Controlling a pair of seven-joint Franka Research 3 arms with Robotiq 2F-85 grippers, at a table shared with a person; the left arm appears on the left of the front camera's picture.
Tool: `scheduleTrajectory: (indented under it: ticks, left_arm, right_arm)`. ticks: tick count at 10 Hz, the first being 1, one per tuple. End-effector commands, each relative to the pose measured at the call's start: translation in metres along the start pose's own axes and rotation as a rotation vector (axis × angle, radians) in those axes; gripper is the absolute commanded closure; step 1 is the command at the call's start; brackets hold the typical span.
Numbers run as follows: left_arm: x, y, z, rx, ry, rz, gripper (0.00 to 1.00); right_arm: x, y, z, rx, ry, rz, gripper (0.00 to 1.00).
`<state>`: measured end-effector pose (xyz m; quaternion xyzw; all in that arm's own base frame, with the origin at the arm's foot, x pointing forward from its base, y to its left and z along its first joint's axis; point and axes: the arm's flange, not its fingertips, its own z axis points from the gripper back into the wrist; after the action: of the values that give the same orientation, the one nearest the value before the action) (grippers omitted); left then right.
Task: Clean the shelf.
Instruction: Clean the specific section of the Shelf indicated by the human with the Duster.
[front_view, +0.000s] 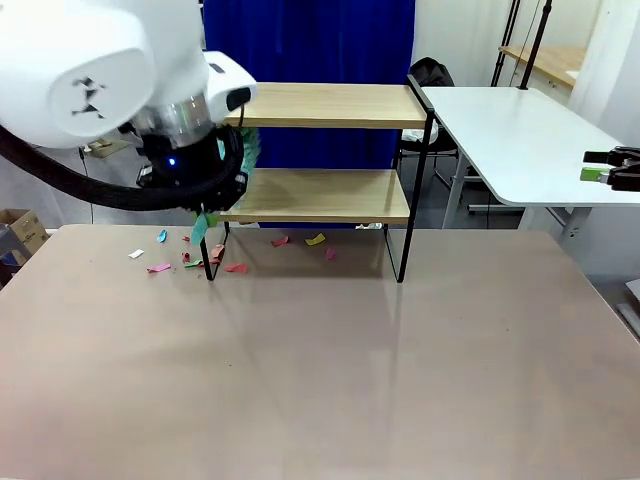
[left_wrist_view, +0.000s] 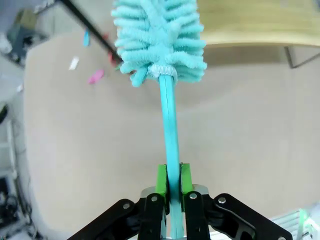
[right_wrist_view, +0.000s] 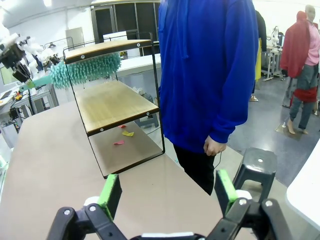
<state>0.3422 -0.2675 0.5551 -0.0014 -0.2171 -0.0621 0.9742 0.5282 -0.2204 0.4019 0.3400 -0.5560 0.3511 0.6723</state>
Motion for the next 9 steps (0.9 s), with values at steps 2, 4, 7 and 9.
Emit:
scheduleTrajectory:
  ticks: [2, 4, 7, 9]
  left_arm:
    - [-0.022, 0.037, 0.015, -0.226, 0.010, -0.249, 0.87]
    - [-0.042, 0.063, 0.035, -0.345, 0.060, -0.493, 0.87]
    - [-0.068, 0.093, 0.060, -0.458, 0.071, -0.750, 0.87]
    - [-0.086, 0.112, 0.067, -0.388, 0.307, -0.910, 0.87]
  right_arm:
    - [0.003, 0.002, -0.002, 0.003, -0.002, 0.005, 0.00]
    - [0.003, 0.002, -0.002, 0.003, -0.002, 0.005, 0.00]
    - [0.003, 0.002, -0.002, 0.003, -0.002, 0.005, 0.00]
    - [0.003, 0.002, -0.002, 0.003, -0.002, 0.005, 0.00]
